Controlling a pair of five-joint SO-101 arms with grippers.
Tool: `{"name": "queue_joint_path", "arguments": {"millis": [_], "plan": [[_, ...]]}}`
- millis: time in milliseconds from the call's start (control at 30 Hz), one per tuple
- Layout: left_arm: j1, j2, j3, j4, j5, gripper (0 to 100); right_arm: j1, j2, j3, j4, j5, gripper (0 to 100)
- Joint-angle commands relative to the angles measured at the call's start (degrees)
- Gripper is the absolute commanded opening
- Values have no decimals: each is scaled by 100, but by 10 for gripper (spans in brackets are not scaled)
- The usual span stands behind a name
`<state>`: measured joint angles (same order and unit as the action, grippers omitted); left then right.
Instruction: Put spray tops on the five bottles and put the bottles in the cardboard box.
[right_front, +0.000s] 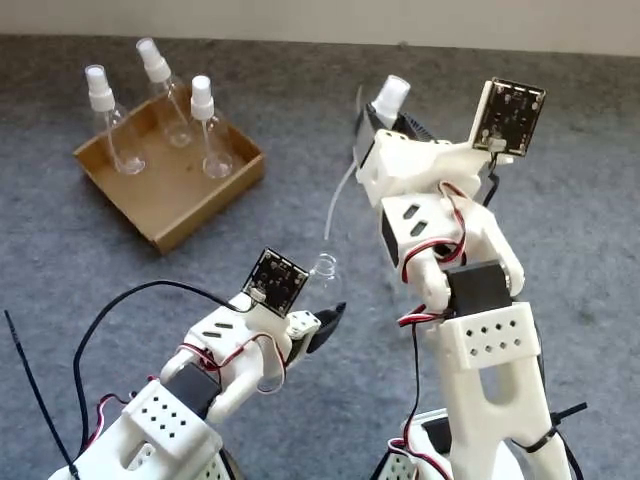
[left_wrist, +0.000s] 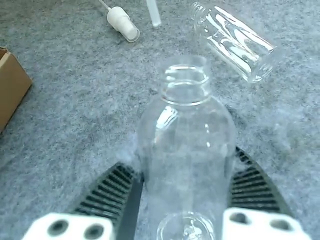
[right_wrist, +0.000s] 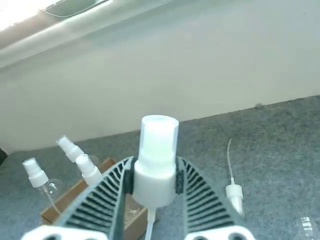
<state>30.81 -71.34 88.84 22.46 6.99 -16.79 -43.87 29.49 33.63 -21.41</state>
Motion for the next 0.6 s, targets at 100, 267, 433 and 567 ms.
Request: {"name": "queue_joint_path", "arguments": {"millis": [100, 267, 433, 567], "plan": [[22, -110, -66, -141, 70, 108, 57, -171, -374, 690, -79, 5], [22, -110, -66, -141, 70, 108, 22, -593, -330, 743, -79, 5], [31, -110, -66, -141, 70, 108, 22, -1332, 92, 716, -79, 5], [40, -110, -66, -141, 70, 108, 22, -1587, 585, 664, -79, 5]]}}
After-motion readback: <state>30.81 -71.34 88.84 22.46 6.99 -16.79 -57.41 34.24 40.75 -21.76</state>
